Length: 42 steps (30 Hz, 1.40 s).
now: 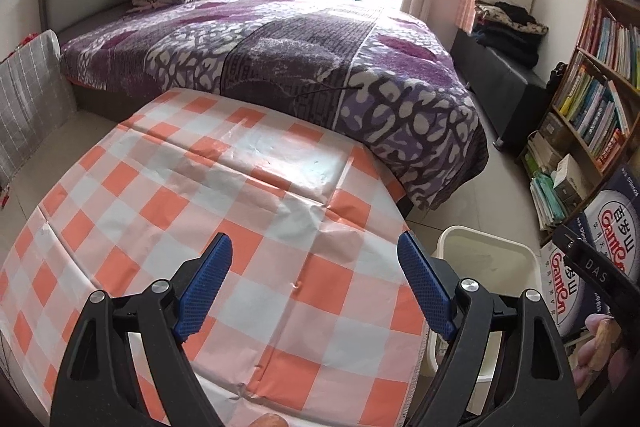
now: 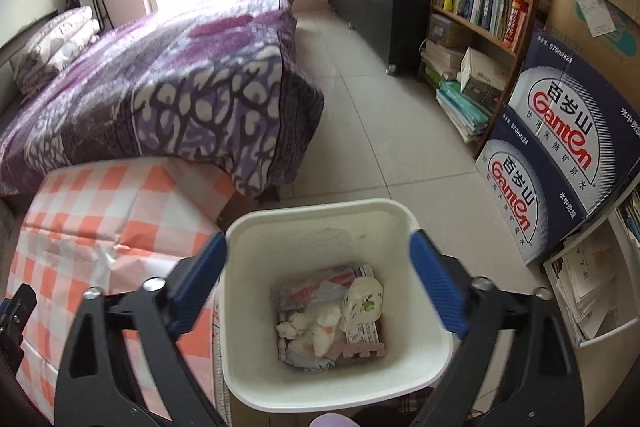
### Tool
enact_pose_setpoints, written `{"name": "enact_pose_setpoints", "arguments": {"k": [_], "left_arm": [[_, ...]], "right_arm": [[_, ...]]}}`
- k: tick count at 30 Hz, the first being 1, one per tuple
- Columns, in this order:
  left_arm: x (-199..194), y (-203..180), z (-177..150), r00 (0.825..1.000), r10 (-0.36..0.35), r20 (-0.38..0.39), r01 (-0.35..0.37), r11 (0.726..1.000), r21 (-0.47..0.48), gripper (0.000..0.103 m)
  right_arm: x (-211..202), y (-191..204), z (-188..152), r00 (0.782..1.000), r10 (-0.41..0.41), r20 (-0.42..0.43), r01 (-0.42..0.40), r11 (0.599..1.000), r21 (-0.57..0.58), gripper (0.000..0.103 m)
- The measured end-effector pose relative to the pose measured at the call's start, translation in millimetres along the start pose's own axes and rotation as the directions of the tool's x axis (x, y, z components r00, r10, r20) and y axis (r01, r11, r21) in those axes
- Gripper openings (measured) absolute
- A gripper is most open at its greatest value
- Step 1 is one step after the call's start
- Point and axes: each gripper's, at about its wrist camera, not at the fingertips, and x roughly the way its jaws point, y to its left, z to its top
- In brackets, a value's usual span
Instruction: Collect trash
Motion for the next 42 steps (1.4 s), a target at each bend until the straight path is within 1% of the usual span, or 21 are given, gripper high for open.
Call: {"name": "enact_pose_setpoints", "arguments": {"k": [3,8,11,13,19,23,28,31,33,38,42], "left_arm": [[-15,-1,0,0.998,0.027,0.054,-0.028,0.999,0.015,0.089],[-37,4,-2,0.993,0.033,0.110,-0.034,0.999,0.005,0.095],[-46,2,-9,0.987,0.069,0.143,-0.073,0.997,0.023,0.096],[-49,3,-13,0.986,0.086,0.140,-0.091,0.996,0.027,0.096],[-64,21,-26,0.985,0.101,0.139,-0.098,0.995,-0.029,0.096],[-72,28,-36,0.983,0.124,0.139,-0.121,0.992,-0.034,0.096],[-75,32,-39,0.981,0.136,0.136,-0.133,0.991,-0.030,0.096],[-76,31,-41,0.978,0.149,0.143,-0.148,0.989,-0.021,0.096],[-75,32,-41,0.978,0.153,0.143,-0.152,0.988,-0.022,0.096],[-73,33,-40,0.977,0.159,0.140,-0.156,0.987,-0.031,0.096],[-71,34,-41,0.976,0.168,0.139,-0.165,0.986,-0.034,0.096]], "right_arm": [[-14,3,0,0.998,0.013,0.054,-0.012,1.000,-0.020,0.095],[-41,11,-5,0.989,0.026,0.148,-0.018,0.998,-0.057,0.096],[-54,16,-12,0.984,0.037,0.176,-0.024,0.997,-0.075,0.096],[-62,20,-19,0.981,0.048,0.188,-0.032,0.996,-0.088,0.096],[-78,27,-38,0.973,0.111,0.203,-0.092,0.991,-0.100,0.096],[-84,35,-49,0.967,0.141,0.210,-0.118,0.986,-0.119,0.096],[-92,50,-60,0.952,0.152,0.266,-0.114,0.982,-0.152,0.096],[-94,56,-64,0.945,0.163,0.283,-0.118,0.978,-0.169,0.096],[-95,59,-66,0.942,0.158,0.296,-0.106,0.977,-0.185,0.096],[-97,62,-67,0.938,0.162,0.306,-0.105,0.975,-0.194,0.096],[-97,62,-67,0.939,0.163,0.302,-0.107,0.975,-0.193,0.096]]}}
